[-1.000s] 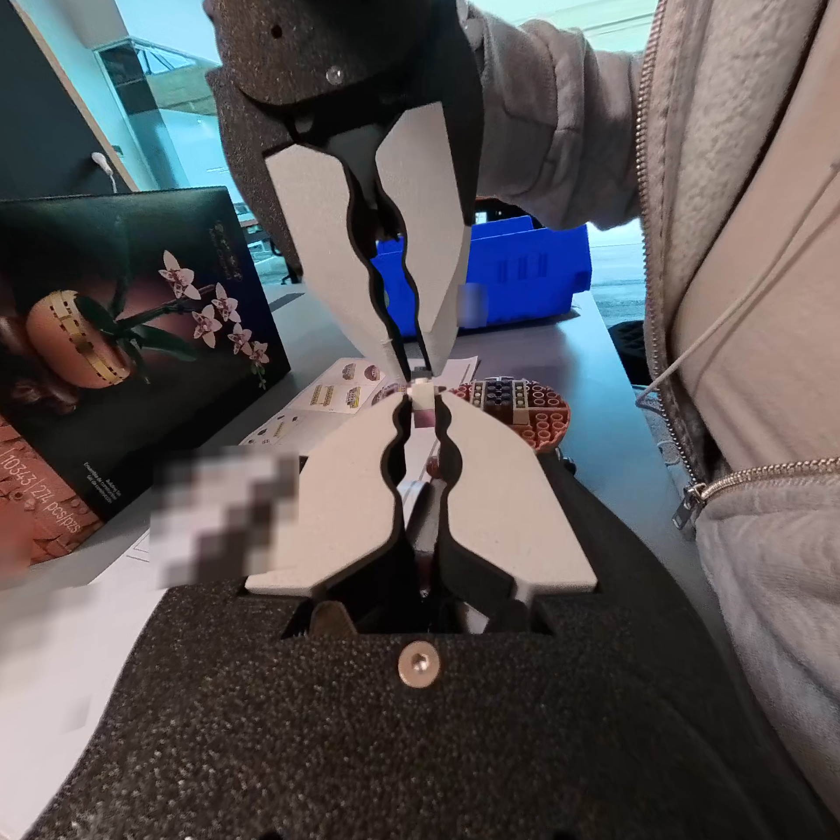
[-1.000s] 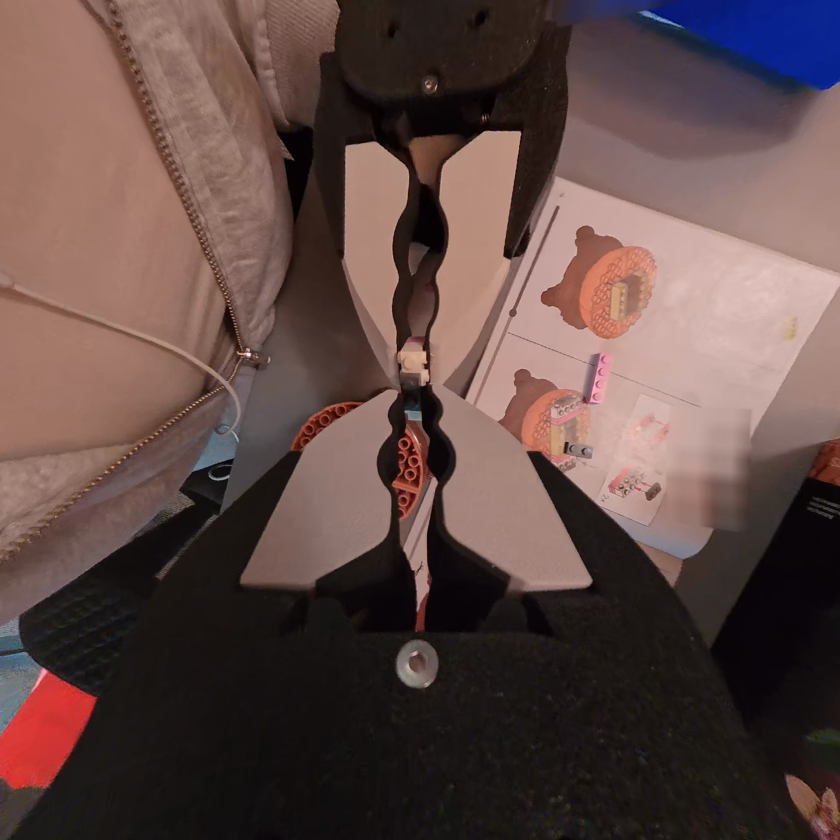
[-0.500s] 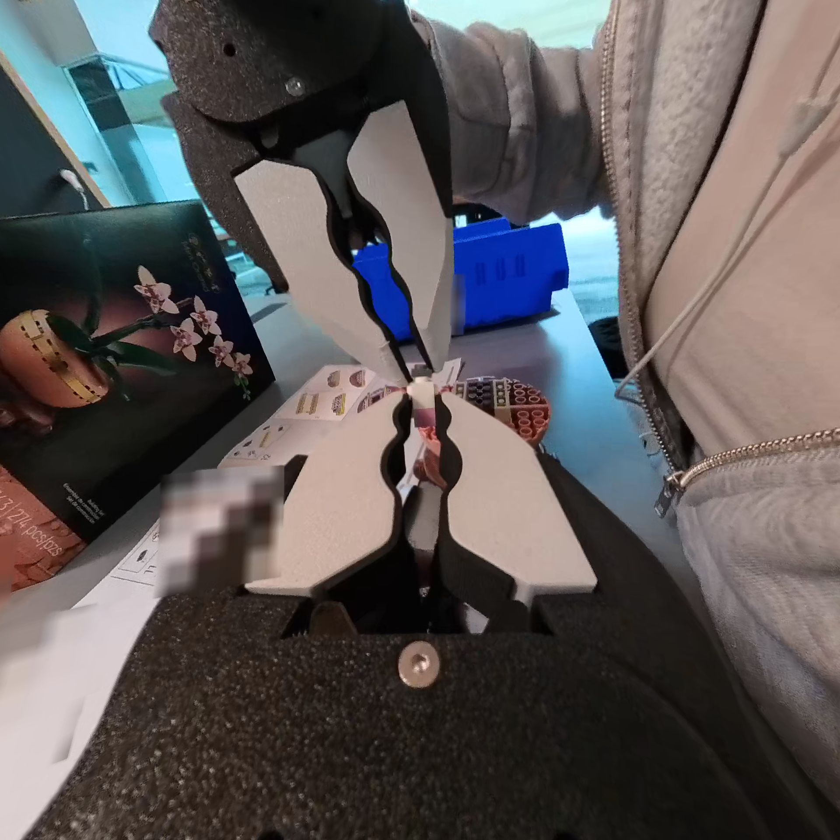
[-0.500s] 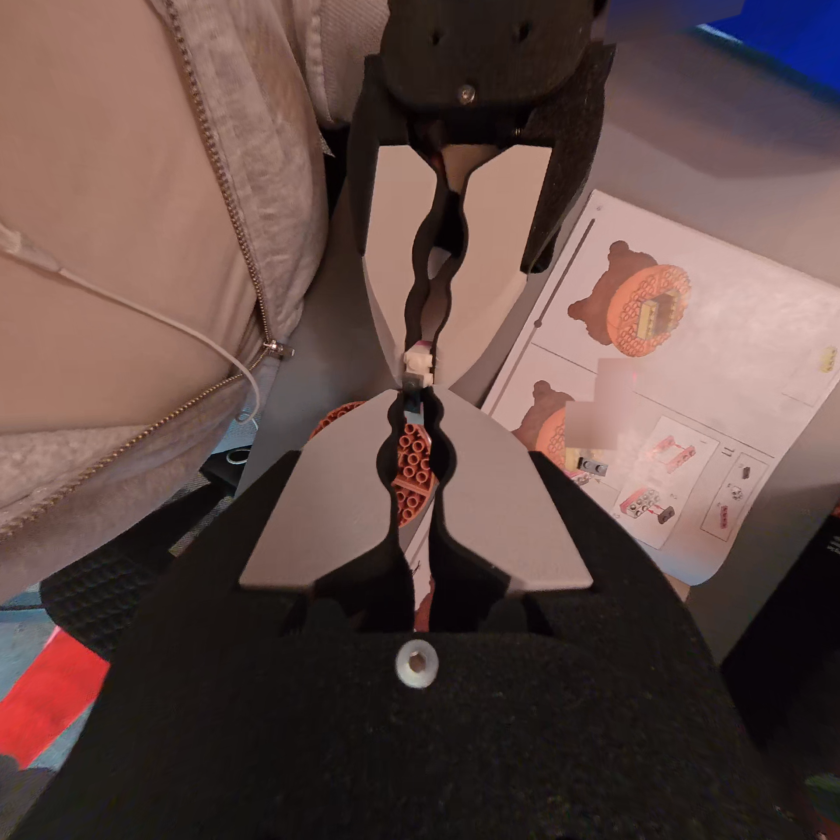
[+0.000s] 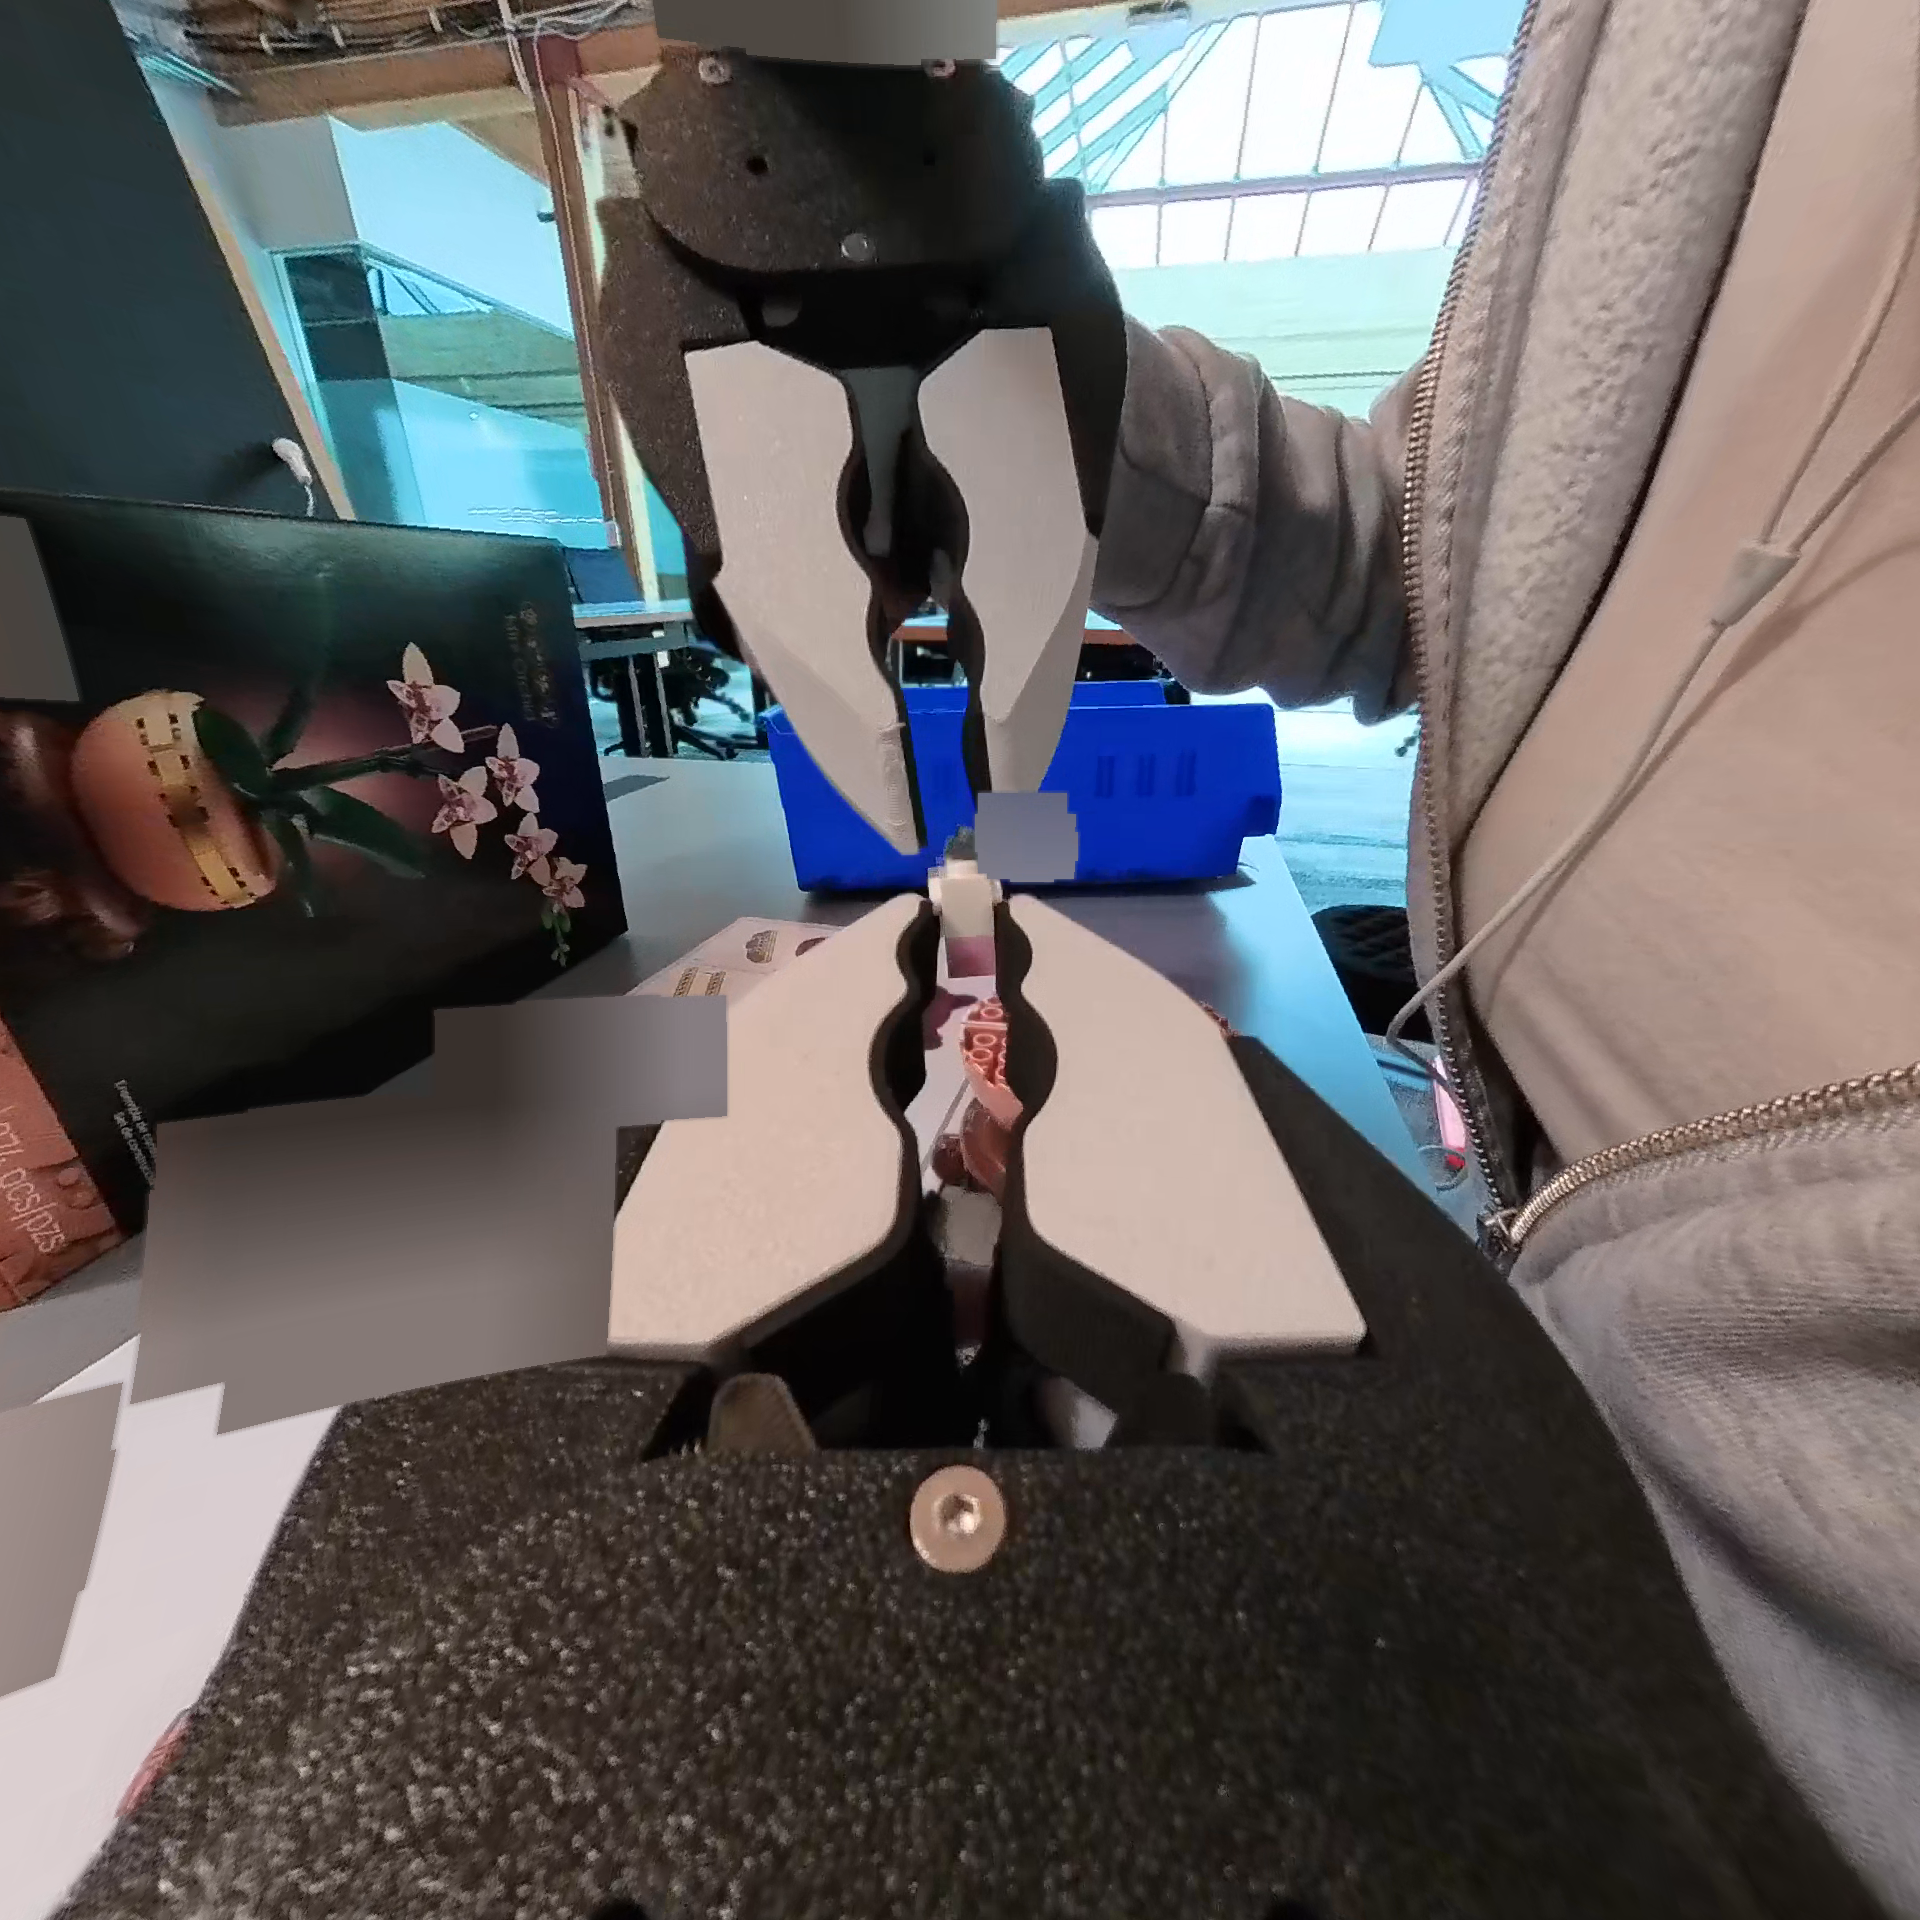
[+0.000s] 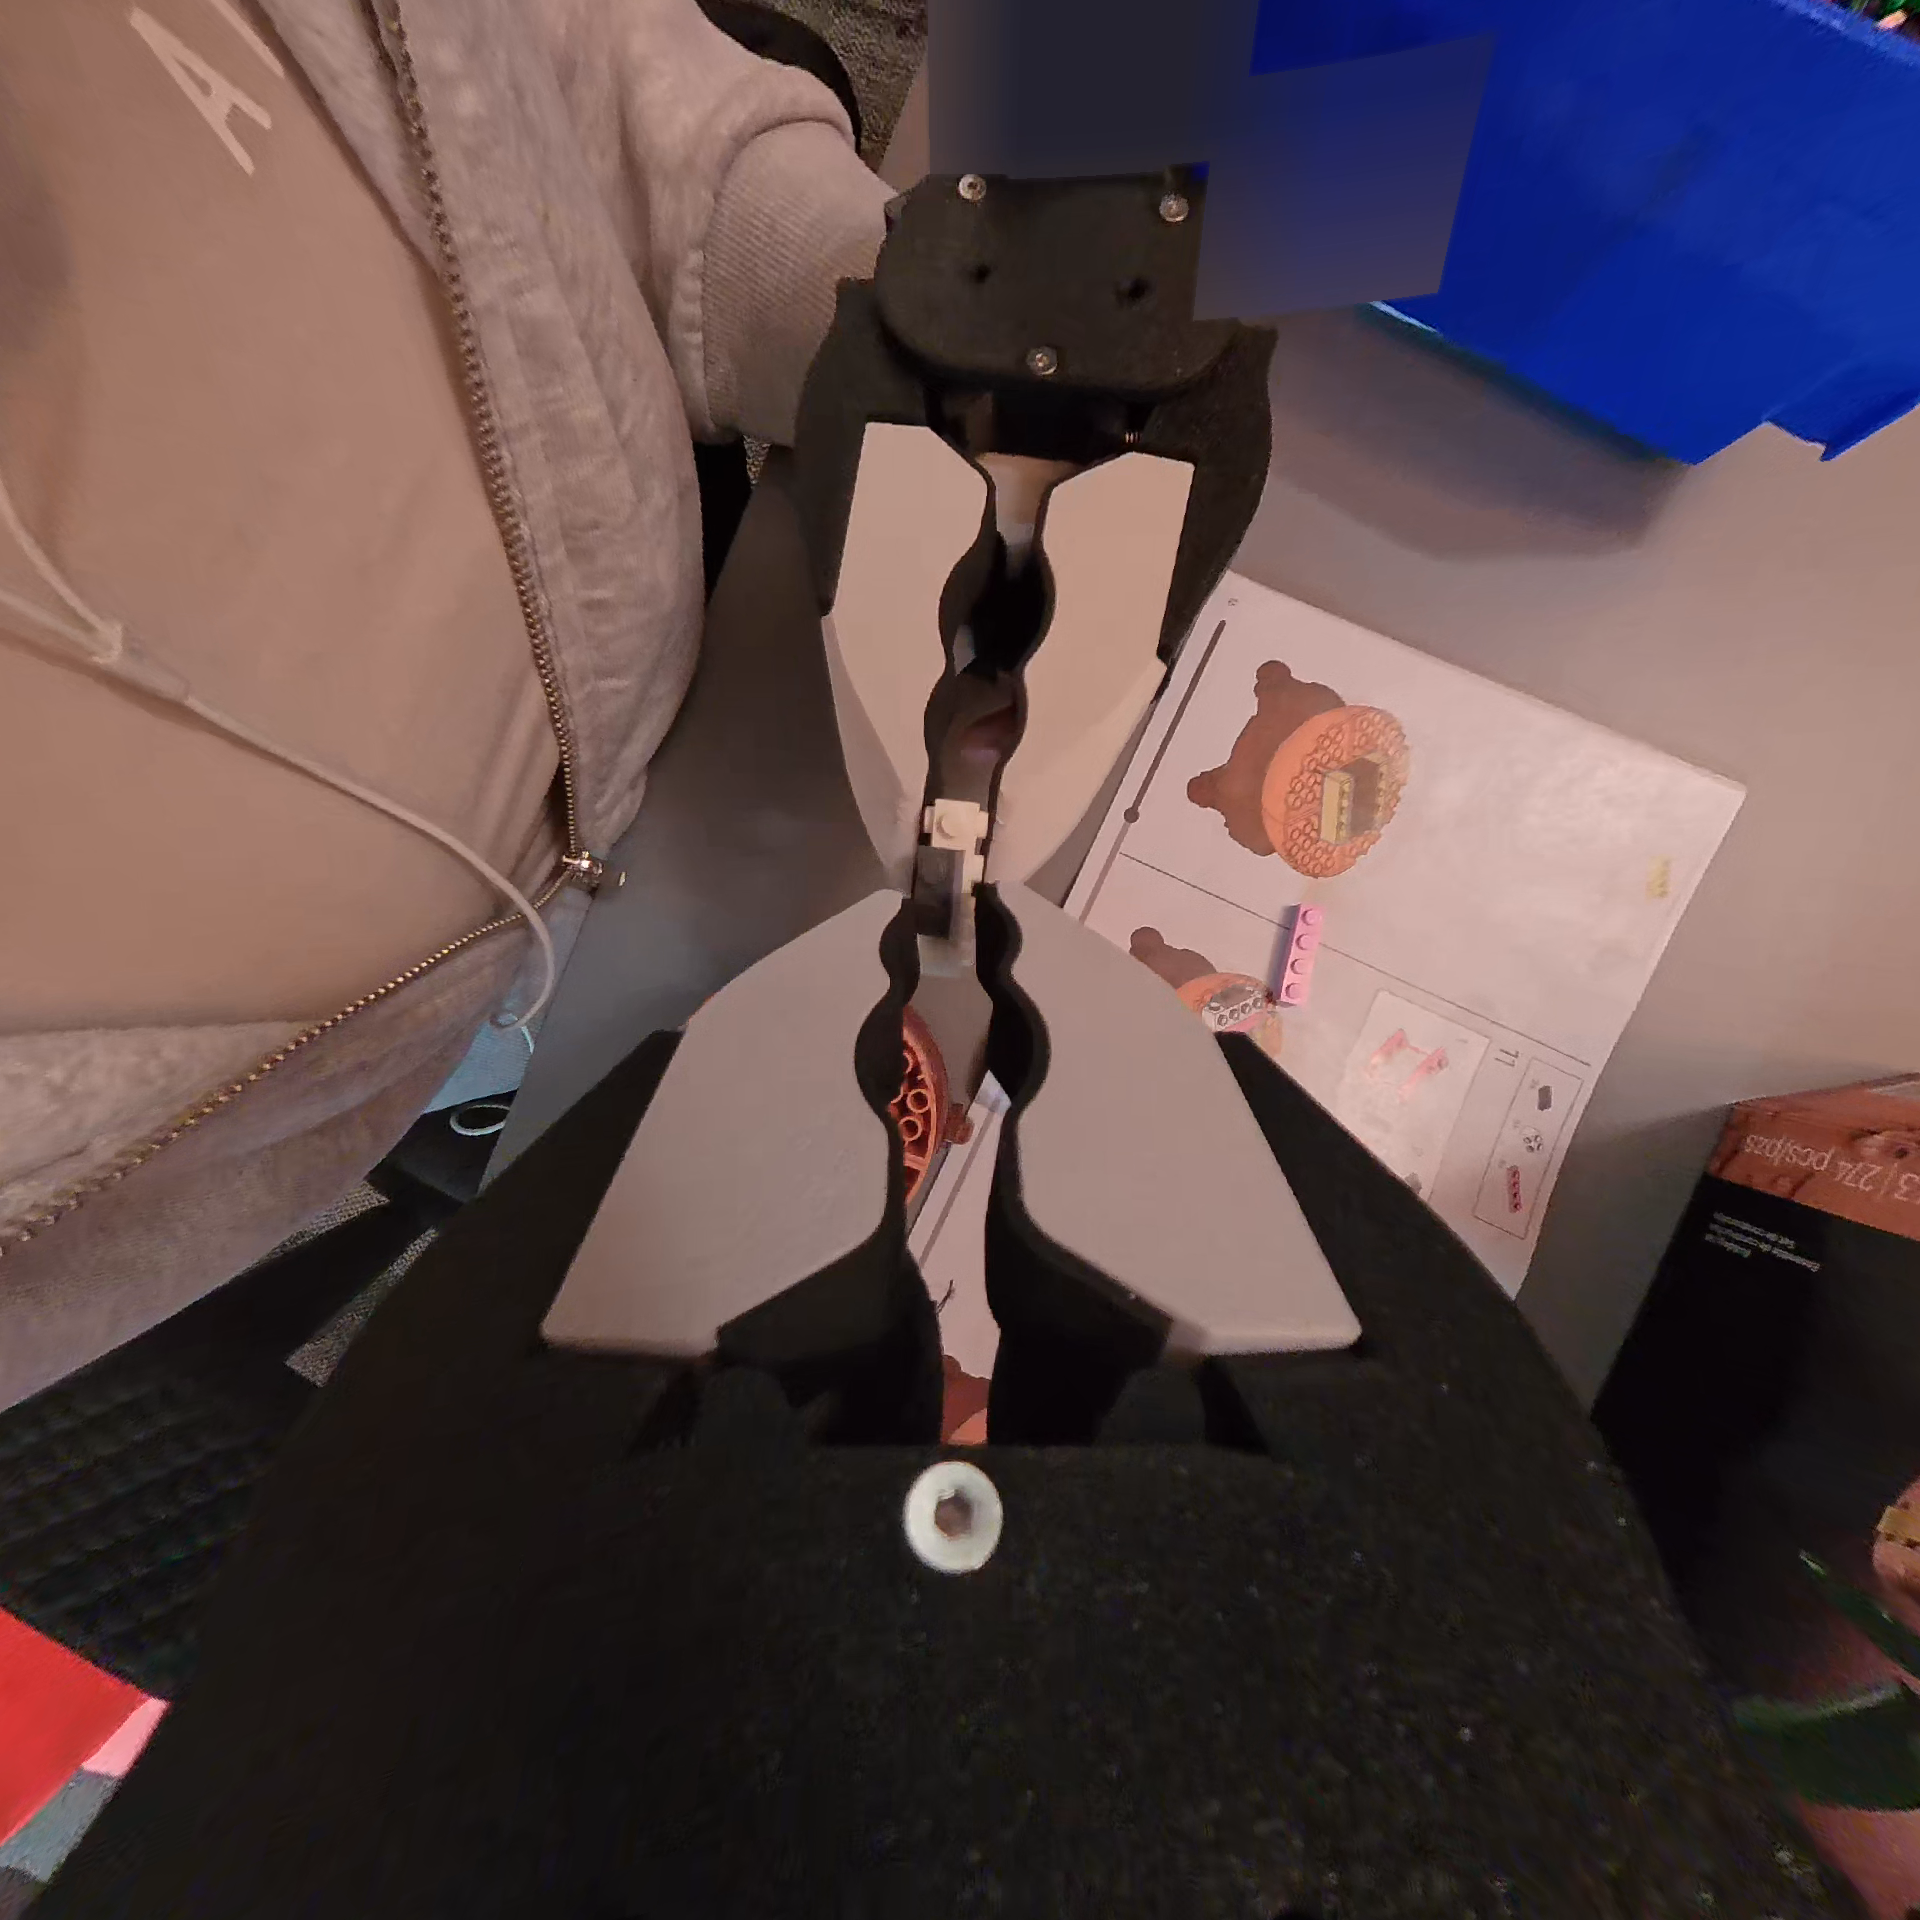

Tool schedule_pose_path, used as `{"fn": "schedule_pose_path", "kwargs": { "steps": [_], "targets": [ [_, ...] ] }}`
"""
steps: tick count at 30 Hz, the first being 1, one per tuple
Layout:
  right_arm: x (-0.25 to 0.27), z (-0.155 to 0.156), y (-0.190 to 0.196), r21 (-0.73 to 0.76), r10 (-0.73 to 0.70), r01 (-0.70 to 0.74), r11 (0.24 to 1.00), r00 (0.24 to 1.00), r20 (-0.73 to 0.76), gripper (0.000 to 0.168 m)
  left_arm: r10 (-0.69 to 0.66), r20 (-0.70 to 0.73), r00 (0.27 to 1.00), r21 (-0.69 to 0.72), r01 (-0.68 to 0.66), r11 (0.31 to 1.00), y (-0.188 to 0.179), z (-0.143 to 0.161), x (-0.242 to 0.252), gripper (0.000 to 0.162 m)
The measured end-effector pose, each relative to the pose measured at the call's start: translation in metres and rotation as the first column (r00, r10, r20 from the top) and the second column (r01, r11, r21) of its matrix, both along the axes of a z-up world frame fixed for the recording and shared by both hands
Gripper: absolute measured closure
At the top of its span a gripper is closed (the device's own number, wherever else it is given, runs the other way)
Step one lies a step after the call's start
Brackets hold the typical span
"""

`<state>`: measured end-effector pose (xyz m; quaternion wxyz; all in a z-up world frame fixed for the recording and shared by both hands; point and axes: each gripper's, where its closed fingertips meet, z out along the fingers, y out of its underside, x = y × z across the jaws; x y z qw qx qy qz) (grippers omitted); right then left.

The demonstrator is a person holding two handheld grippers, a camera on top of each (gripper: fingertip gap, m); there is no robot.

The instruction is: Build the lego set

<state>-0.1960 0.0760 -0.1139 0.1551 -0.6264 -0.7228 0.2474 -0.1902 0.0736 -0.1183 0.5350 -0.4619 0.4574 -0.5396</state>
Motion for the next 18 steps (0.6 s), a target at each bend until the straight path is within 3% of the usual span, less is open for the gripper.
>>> {"fn": "schedule_pose_path", "kwargs": {
  "steps": [18],
  "targets": [
    [-0.0031,0.0036,0.0027,0.020,0.004,-0.004,1.000,1.000,-0.011,0.156,0.017,0.030,0.999,0.006,-0.017,1.000,0.0025,0.0040,-0.0035,0.152]
  ]
}}
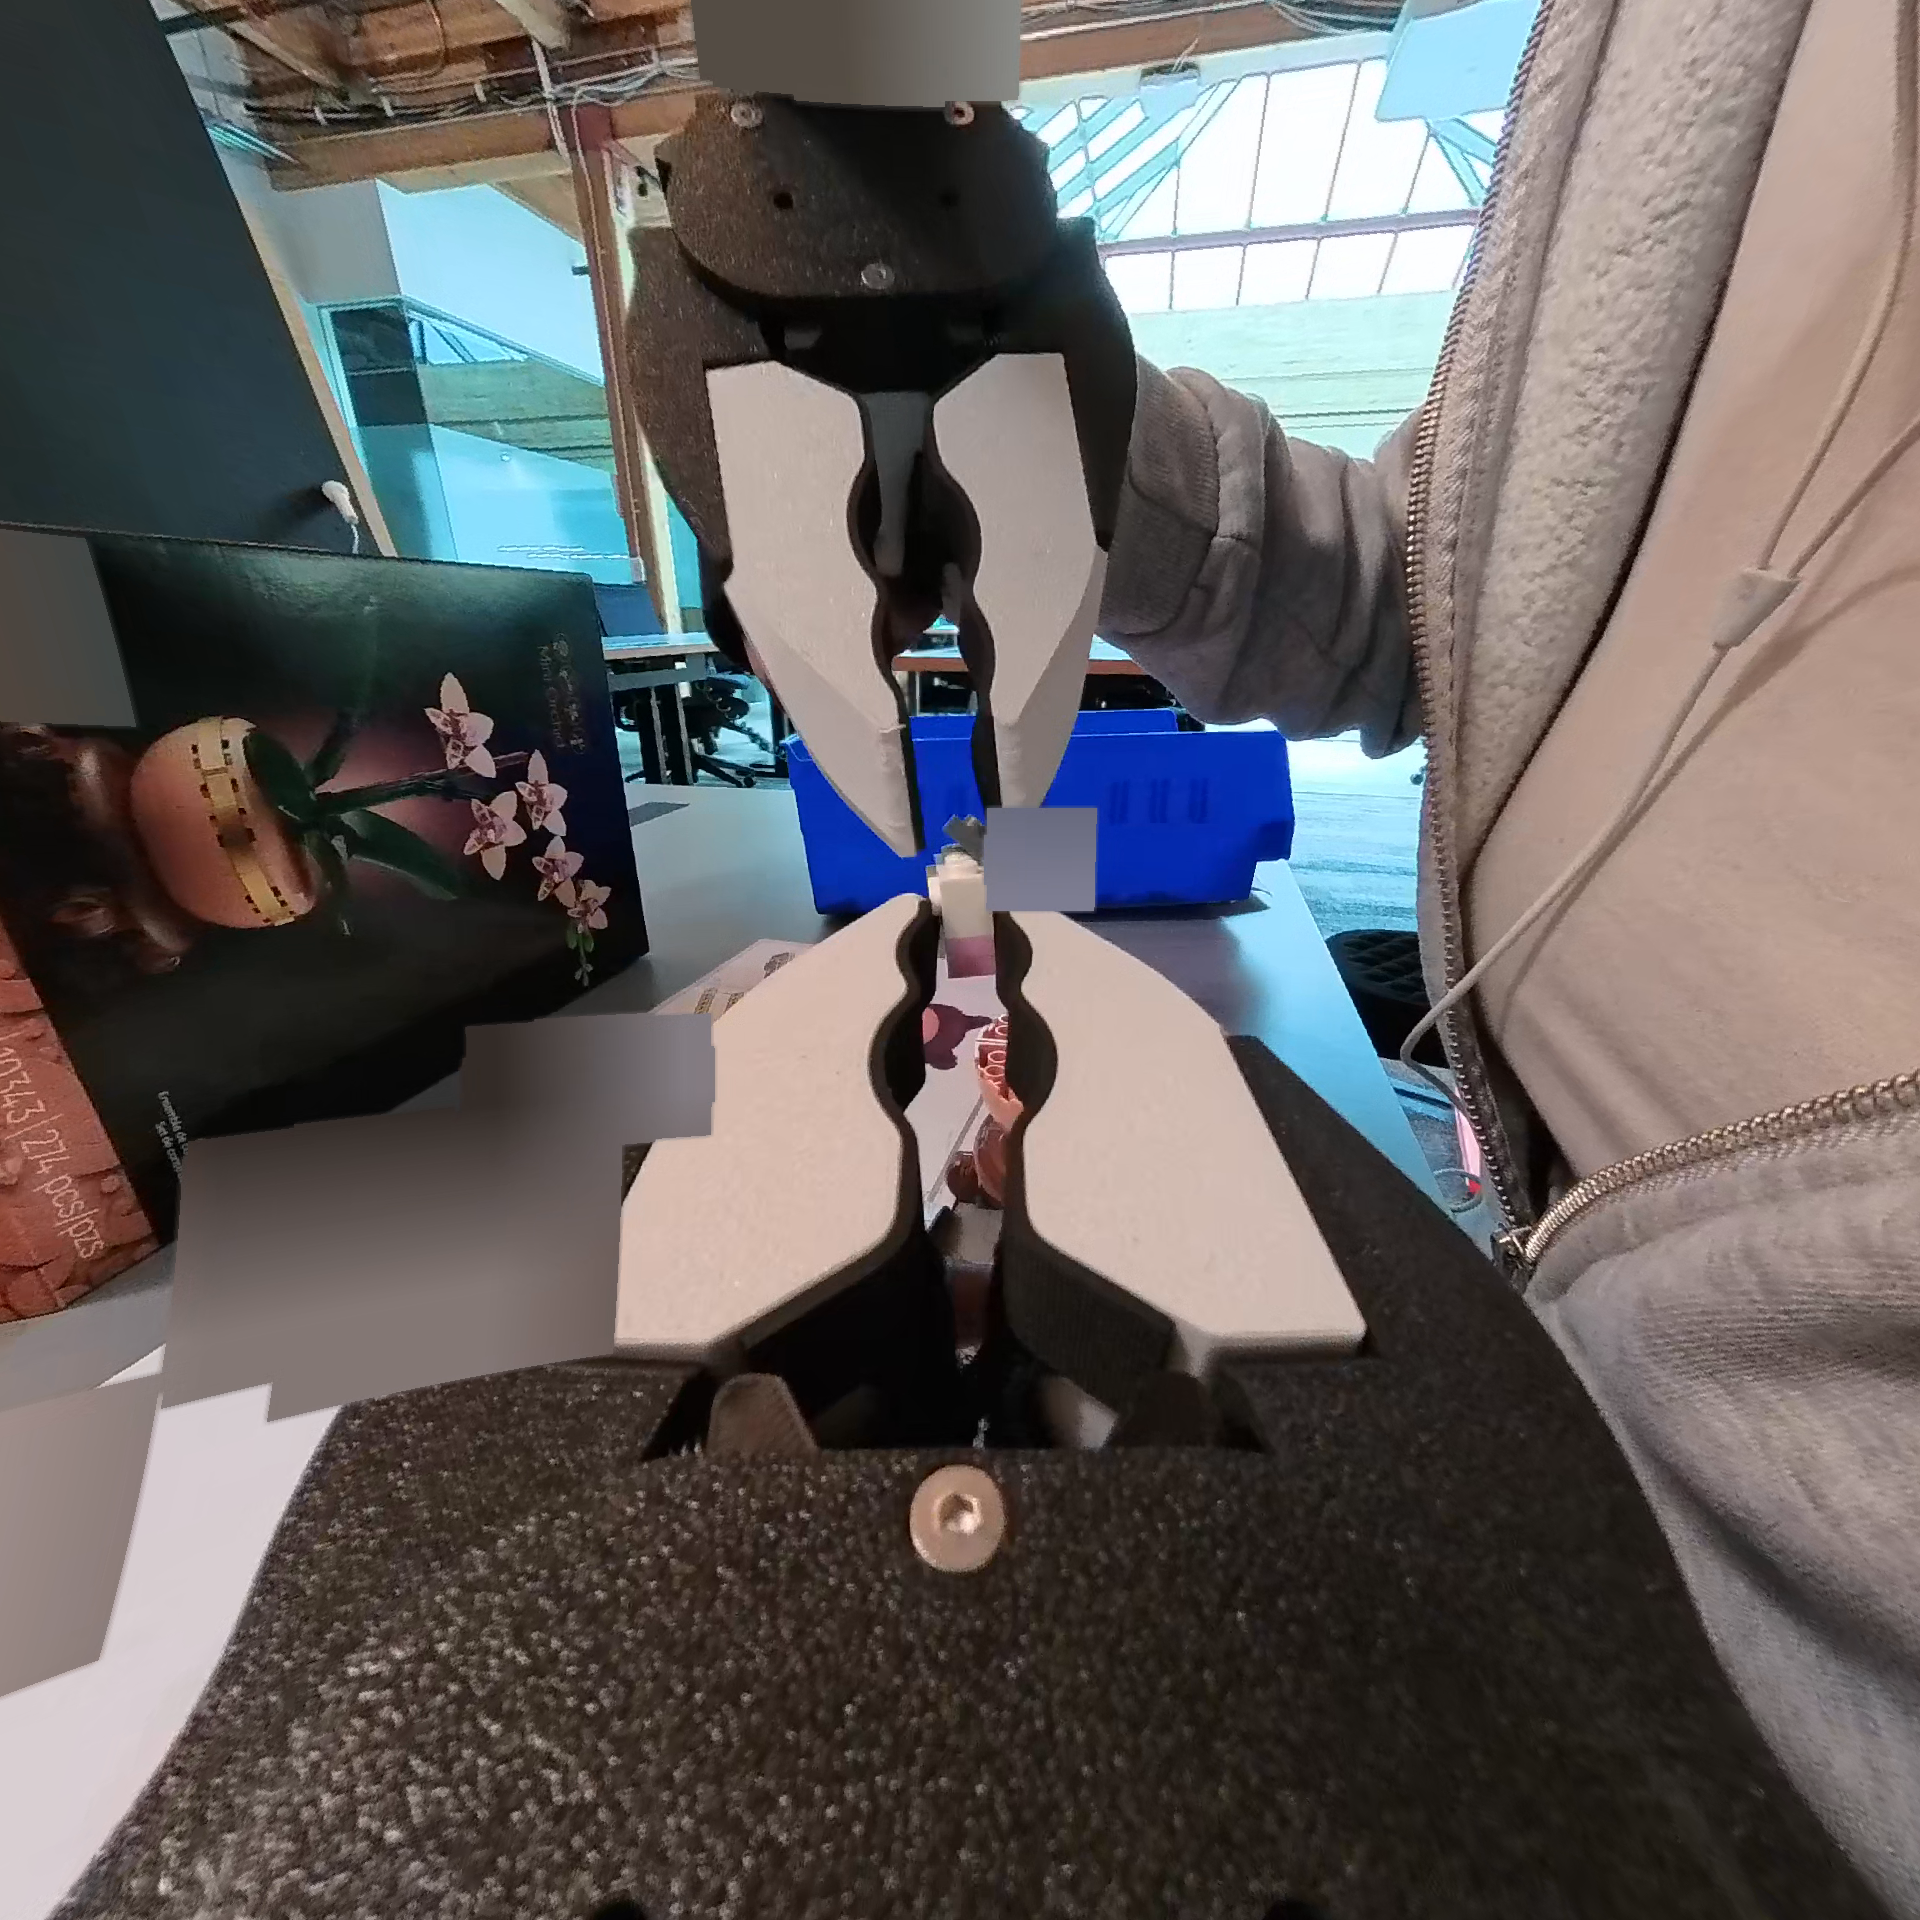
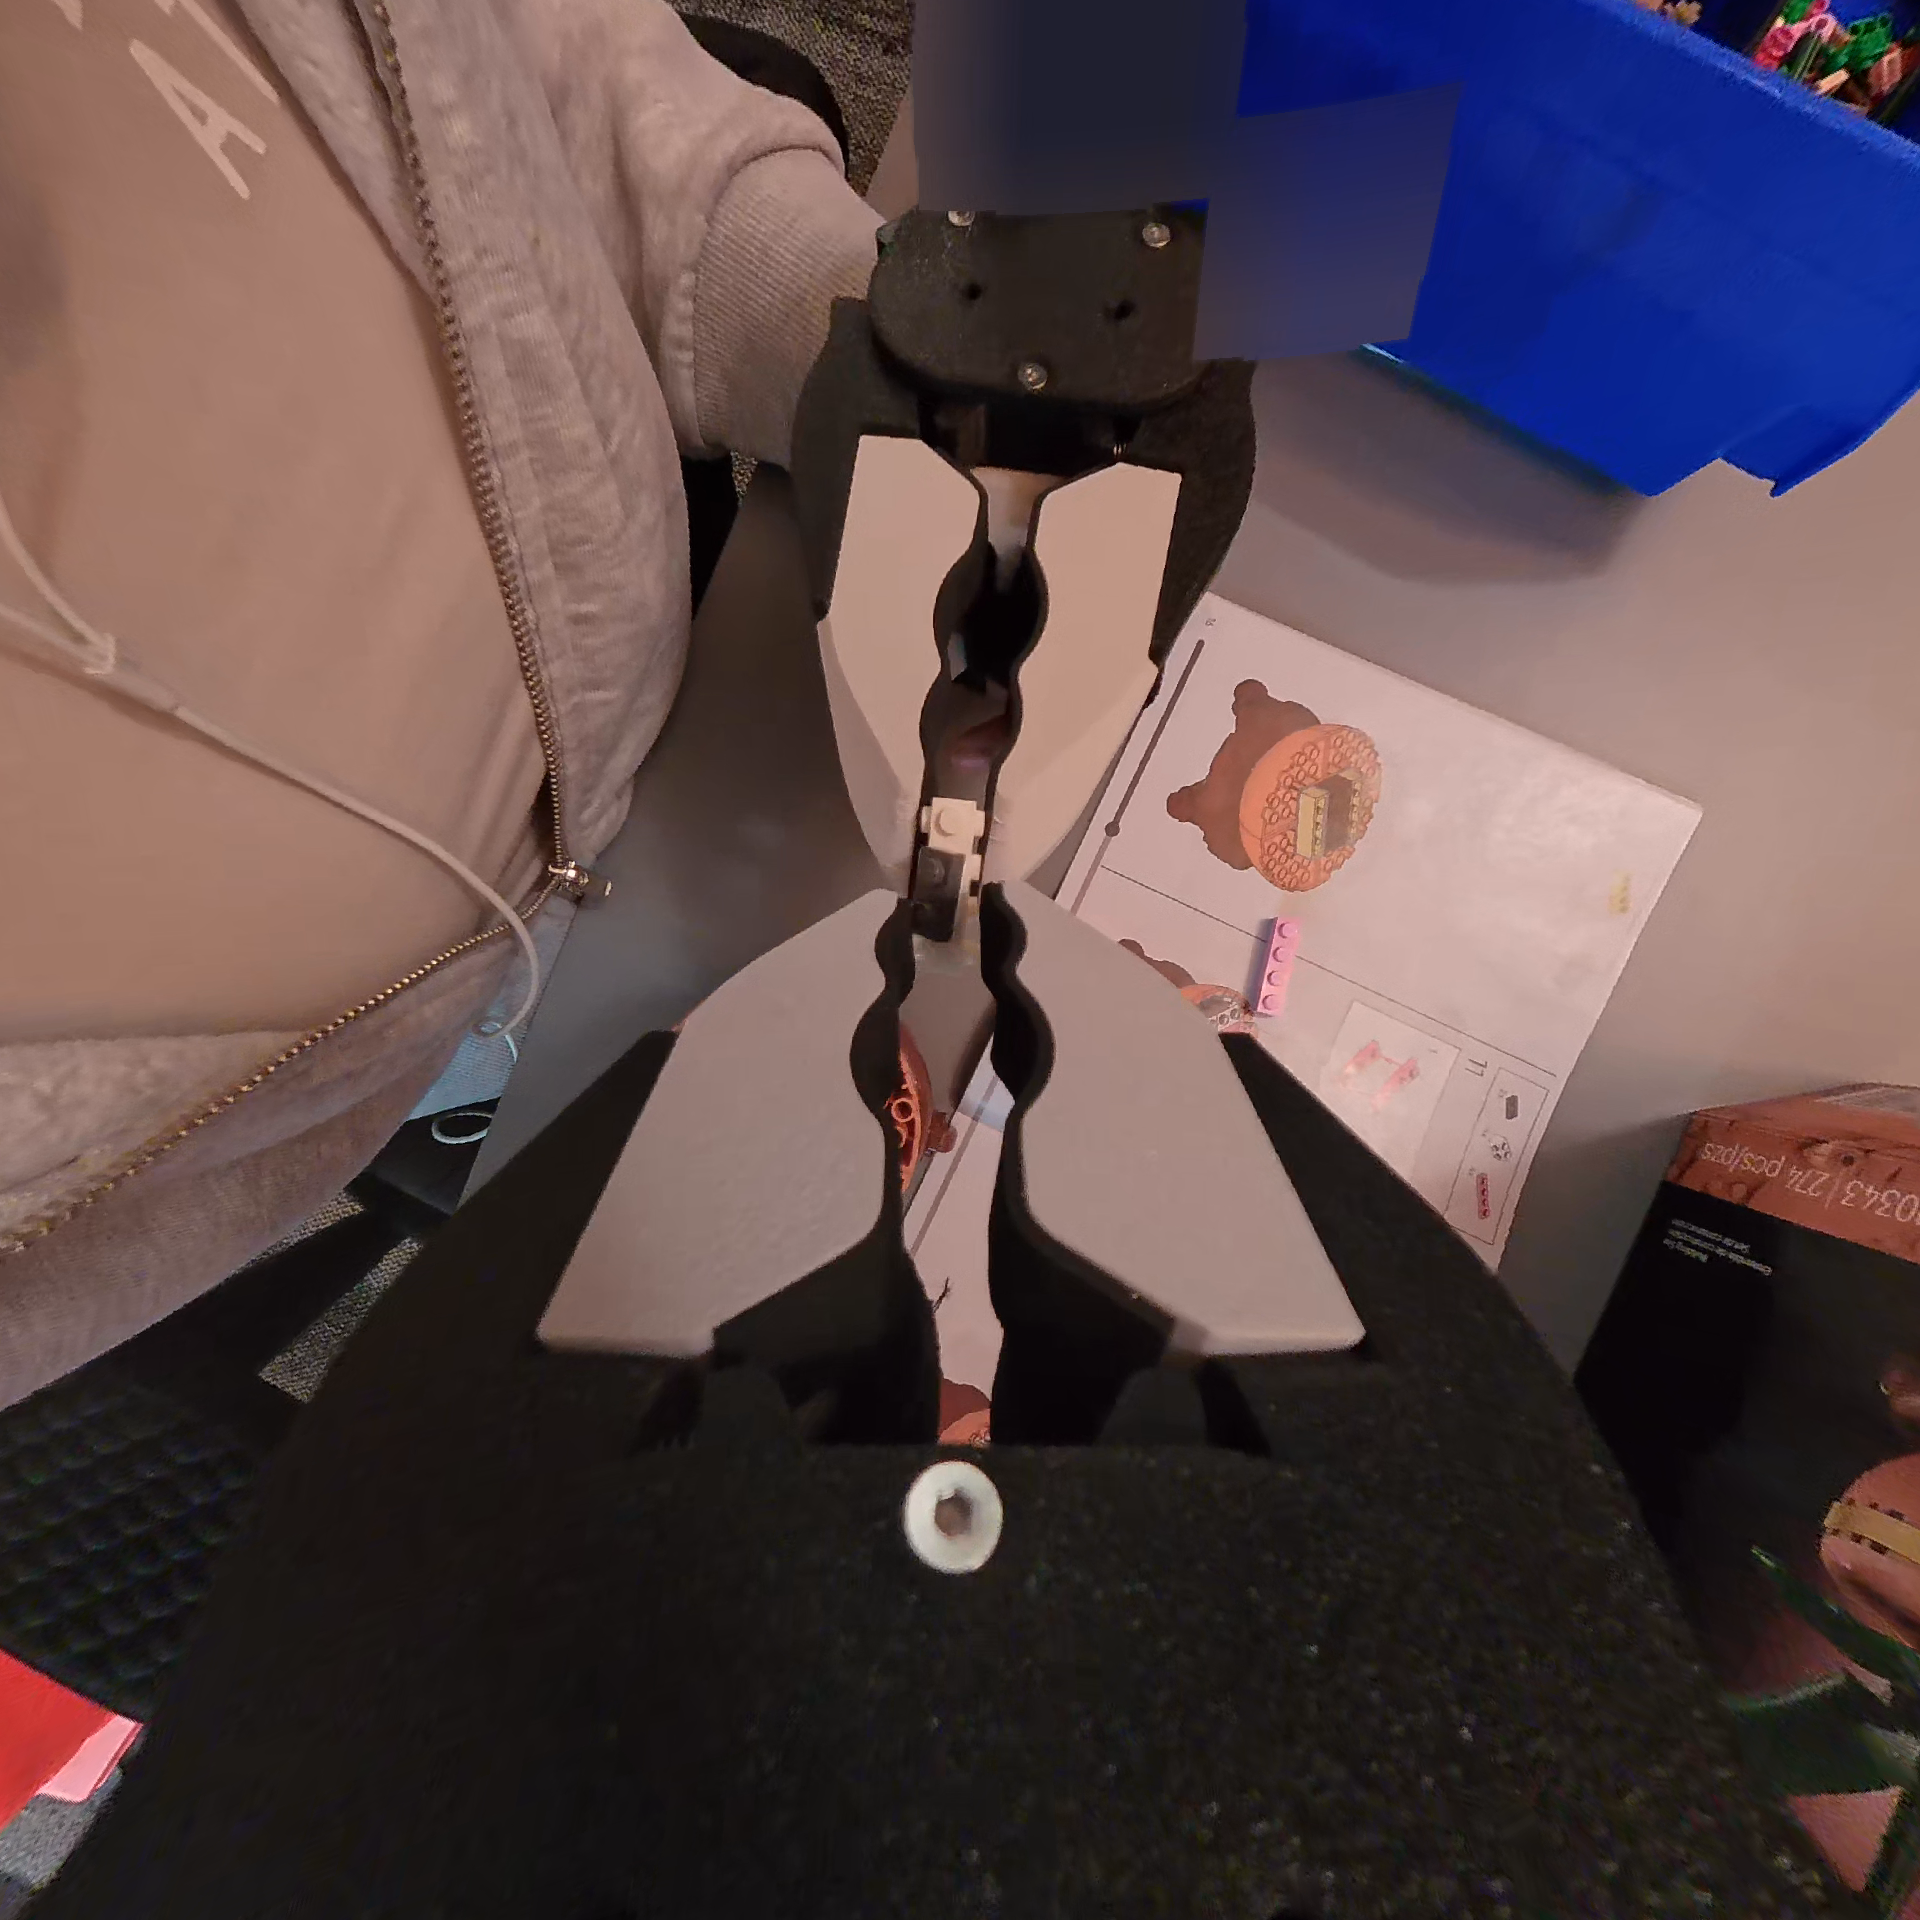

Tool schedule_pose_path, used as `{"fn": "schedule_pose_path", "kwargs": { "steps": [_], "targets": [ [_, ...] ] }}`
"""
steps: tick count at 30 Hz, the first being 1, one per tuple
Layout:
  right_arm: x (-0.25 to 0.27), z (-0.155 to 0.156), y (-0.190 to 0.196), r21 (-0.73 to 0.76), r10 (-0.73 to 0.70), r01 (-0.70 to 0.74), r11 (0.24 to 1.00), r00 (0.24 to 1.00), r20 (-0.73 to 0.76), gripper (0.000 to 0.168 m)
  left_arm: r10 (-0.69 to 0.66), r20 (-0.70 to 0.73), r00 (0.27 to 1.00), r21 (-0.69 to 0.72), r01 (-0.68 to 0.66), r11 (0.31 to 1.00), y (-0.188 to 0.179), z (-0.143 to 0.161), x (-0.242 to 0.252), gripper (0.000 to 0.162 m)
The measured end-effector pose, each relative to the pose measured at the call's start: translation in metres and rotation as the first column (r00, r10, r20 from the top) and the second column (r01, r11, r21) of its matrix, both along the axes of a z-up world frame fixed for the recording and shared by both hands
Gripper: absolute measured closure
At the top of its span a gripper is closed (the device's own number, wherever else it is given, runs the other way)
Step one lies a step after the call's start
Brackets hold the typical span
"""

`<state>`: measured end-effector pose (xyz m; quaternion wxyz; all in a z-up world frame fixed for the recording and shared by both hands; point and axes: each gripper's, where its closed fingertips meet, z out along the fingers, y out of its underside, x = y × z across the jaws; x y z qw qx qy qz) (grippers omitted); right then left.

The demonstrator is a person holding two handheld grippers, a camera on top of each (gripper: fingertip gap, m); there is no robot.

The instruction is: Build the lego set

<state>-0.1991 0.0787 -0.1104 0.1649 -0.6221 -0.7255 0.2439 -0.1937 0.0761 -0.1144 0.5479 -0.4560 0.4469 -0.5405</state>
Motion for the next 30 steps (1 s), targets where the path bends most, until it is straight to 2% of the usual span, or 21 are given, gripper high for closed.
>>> {"fn": "schedule_pose_path", "kwargs": {
  "steps": [30],
  "targets": [
    [0.0007,0.0038,-0.0006,0.018,0.005,-0.005,1.000,1.000,0.012,0.155,-0.009,0.002,1.000,0.021,0.009,1.000,-0.0031,0.0004,0.0013,0.152]
  ]
}}
